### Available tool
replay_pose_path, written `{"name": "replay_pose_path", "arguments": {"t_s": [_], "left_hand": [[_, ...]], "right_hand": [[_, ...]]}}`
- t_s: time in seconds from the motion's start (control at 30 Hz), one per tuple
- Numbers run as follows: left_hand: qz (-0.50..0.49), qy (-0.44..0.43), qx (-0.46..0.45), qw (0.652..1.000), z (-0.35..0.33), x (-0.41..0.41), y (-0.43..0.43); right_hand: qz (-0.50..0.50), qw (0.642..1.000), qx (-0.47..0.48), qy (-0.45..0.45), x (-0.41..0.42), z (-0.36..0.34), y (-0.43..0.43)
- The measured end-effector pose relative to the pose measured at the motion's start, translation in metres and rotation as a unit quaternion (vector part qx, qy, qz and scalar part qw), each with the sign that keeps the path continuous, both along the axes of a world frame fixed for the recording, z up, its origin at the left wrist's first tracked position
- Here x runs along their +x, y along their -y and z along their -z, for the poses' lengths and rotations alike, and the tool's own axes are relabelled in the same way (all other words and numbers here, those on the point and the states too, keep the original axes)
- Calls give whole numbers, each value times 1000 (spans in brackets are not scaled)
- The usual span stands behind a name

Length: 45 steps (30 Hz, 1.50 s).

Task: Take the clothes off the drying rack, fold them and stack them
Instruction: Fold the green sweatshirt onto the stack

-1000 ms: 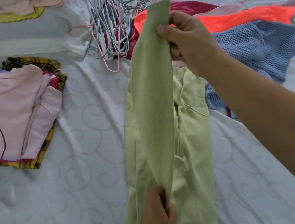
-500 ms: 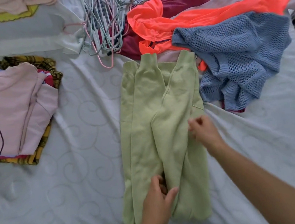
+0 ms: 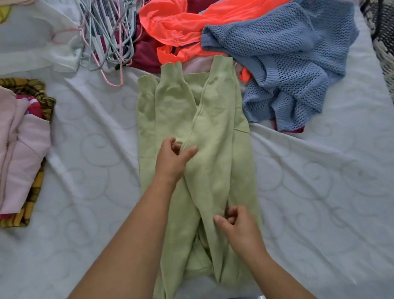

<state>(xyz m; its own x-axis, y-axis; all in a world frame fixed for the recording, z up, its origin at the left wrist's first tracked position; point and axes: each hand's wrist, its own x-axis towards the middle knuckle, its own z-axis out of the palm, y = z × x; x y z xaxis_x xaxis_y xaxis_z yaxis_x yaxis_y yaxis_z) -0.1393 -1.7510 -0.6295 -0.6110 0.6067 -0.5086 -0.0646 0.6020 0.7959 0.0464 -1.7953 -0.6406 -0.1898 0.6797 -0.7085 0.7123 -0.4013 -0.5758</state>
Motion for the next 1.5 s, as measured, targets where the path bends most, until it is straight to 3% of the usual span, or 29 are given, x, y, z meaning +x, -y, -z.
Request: {"name": "replay_pose_path", "arguments": {"t_s": [0.07,0.17,0.3,0.4,0.5,0.57,0.63,0.77,0.87,0.93,1.03,1.13,1.23,1.4,1.5], "left_hand": [[19,17,-16,1000,0,-3,-10],[27,51,36,998,-7,-4,-14],[-43,127,87,987,-6,-6,-8],[32,17,24,999,10,-1,4],[147,-159,-41,975,19,1,15],[163,-183,-45,968,16,4,18],[140,-177,-40,973,13,10,22],[-17,-125,-34,991,4,20,58],[-82,-159,-147,973,8,22,111],[-126,-64,-184,973,10,29,141],[-143,105,-166,970,10,42,166],[-121,180,-138,966,10,44,179],[-84,177,-126,972,4,42,188],[-79,177,-106,975,-18,49,211],[-85,206,-93,970,-30,51,222]], "right_hand": [[-19,1000,-10,-19,-3,-1,2],[55,992,-40,-107,5,-11,5],[98,987,35,-122,30,-22,7],[110,988,43,-100,41,-13,11],[75,995,33,-62,48,4,18],[43,998,45,-33,49,11,21],[23,998,64,-10,47,14,23],[-9,996,87,35,48,13,27],[8,995,86,52,53,5,28],[51,992,104,50,57,1,30],[72,981,143,112,57,3,31],[96,990,38,99,51,0,21],[101,992,-78,21,52,-9,9],[98,960,-250,-86,81,-34,2],[100,942,-300,-114,94,-52,-6]]}}
